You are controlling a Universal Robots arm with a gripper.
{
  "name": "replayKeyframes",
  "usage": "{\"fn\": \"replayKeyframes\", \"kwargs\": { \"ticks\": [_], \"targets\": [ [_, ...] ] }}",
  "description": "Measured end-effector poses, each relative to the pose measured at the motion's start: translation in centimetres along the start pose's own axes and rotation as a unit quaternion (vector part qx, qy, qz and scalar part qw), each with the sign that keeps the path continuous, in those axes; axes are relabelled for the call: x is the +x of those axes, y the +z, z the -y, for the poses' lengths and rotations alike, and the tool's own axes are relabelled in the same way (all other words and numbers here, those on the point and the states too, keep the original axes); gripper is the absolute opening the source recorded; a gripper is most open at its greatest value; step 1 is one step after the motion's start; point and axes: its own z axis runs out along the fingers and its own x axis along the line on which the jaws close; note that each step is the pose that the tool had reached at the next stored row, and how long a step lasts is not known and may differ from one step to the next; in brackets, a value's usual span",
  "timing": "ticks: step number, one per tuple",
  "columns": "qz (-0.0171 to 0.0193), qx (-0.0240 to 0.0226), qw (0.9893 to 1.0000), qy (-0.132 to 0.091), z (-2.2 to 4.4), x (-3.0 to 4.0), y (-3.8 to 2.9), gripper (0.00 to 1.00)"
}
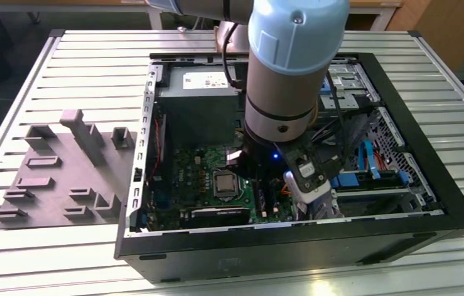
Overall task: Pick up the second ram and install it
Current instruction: 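Press down the second ram until it locks into place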
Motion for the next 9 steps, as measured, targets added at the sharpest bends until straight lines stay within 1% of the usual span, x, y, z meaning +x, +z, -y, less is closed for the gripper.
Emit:
{"fn": "replayKeyframes", "kwargs": {
  "ticks": [9],
  "targets": [
    [0.0,0.0,1.0,0.0,0.21,-0.03,0.01,0.11]
  ]
}}
